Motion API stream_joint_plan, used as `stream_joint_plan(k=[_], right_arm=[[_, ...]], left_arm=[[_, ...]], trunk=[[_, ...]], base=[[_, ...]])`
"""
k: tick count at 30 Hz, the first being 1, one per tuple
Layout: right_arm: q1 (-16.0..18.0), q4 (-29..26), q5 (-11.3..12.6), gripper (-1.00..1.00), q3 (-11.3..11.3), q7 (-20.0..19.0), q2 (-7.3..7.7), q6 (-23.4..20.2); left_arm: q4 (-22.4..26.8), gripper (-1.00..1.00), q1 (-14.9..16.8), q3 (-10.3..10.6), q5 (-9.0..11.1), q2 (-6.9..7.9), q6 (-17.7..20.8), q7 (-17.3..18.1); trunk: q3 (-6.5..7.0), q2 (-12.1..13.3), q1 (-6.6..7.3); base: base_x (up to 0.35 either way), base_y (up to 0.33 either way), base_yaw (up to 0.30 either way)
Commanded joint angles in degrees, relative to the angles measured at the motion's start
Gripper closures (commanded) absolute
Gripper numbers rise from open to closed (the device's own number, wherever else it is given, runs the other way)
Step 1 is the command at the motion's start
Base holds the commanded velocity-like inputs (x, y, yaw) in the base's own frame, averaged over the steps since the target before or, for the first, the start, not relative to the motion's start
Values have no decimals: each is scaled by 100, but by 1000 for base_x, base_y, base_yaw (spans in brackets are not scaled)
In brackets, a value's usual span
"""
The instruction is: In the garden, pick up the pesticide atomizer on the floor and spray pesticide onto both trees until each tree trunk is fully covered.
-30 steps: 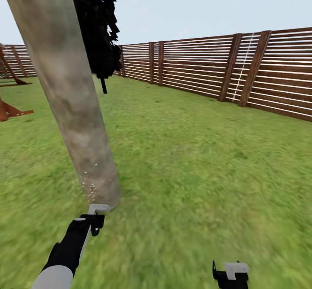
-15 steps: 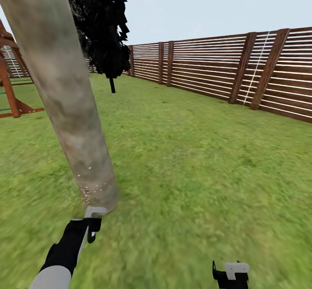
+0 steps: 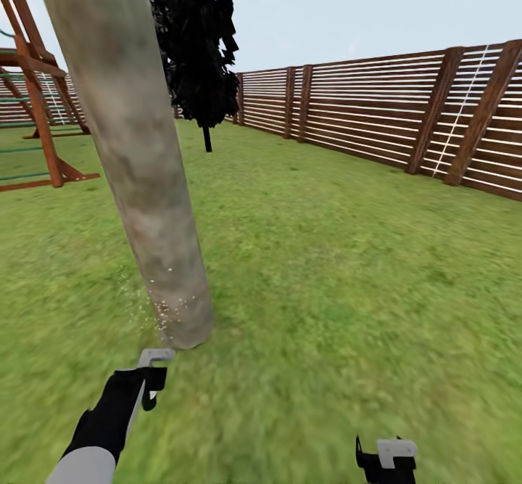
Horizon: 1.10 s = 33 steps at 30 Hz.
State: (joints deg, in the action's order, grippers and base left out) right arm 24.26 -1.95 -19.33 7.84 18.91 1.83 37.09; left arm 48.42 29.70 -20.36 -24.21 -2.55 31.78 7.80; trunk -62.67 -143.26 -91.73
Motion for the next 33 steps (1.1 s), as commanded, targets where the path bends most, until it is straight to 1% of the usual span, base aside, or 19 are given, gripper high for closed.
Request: stream_joint_plan(k=[1,3,5,6,7,9,12,13,15,16,18,20,23,25,27,29,30,32,33], right_arm=[[0,-14,4,-100,-1,0,1,-5],[0,-62,-14,-100,-9,-8,-52,5],[0,-122,-69,-100,-16,-10,-83,9],[0,-465,-102,-100,-18,-10,-190,13],[0,-769,-117,-100,-25,-10,-347,10],[0,-875,-119,-100,-21,-10,-417,7],[0,-885,-107,-100,-7,-5,-363,-8],[-5,-884,-107,-100,-9,-3,-245,-8],[-7,-880,-106,-100,-10,-2,-141,-9],[-14,-781,-106,-100,-10,2,-104,-7],[-17,-469,-100,-100,-10,13,-90,-2],[-17,-377,-98,-100,-10,15,-87,0],[-17,-339,-97,-100,-10,16,-86,0],[-16,-336,-97,-100,-10,16,-84,0],[-17,-339,-91,-100,-4,16,-79,0],[-17,-341,-89,-100,-2,16,-80,0],[-17,-341,-91,-100,-6,8,-83,0],[-17,-341,-104,-100,-10,-8,-86,0],[-17,-341,-105,-100,-10,-10,-90,0]], left_arm=[[-1,100,1,-7,1,-10,-38,1],[-3,100,1,-8,-3,-9,-365,-5],[-7,100,1,1,-7,18,-489,-6],[-8,100,1,1,-10,36,-518,-7],[-2,100,1,-6,-15,37,-528,-9],[0,100,1,-5,-19,29,-532,-12],[-1,100,1,-6,-14,19,-538,-7],[0,100,1,-12,-12,13,-540,-7],[1,100,1,-20,-7,8,-548,-7],[7,100,1,-16,-5,11,-589,-7],[11,100,9,26,-5,-8,-689,-1],[10,100,39,50,-4,-47,-725,23],[0,100,132,58,-6,-251,-724,-3],[-3,100,220,29,-4,-238,-719,-6],[-2,100,227,-27,-17,-92,-719,-7],[-4,100,188,-54,-17,-35,-736,-8],[-8,100,182,-50,-12,-44,-740,-12],[-16,100,183,-28,-5,-166,-736,-49],[-17,100,185,-41,-5,-188,-735,-184]], trunk=[[-23,-2,-2],[-67,-5,-7],[-111,-7,-13],[-134,-9,-15],[-134,-9,-15],[-134,-9,-15],[-200,-13,-23],[-222,-14,-25],[-244,-15,-28],[-244,-15,-28],[-244,-15,-28],[-244,-15,-28],[-244,-15,-28],[-244,-15,-28],[-244,-15,-28],[-244,-15,-28],[-244,-15,-28],[-244,-15,-28],[-244,-15,-28]], base=[[0,0,0],[0,0,0],[0,0,0],[0,0,0],[0,0,0],[0,0,0],[0,0,0],[0,0,0],[0,0,0],[0,0,0],[0,0,0],[0,0,0],[0,0,0],[0,0,0],[0,0,0],[0,0,0],[0,-23,0],[0,-211,0],[0,-263,0]])
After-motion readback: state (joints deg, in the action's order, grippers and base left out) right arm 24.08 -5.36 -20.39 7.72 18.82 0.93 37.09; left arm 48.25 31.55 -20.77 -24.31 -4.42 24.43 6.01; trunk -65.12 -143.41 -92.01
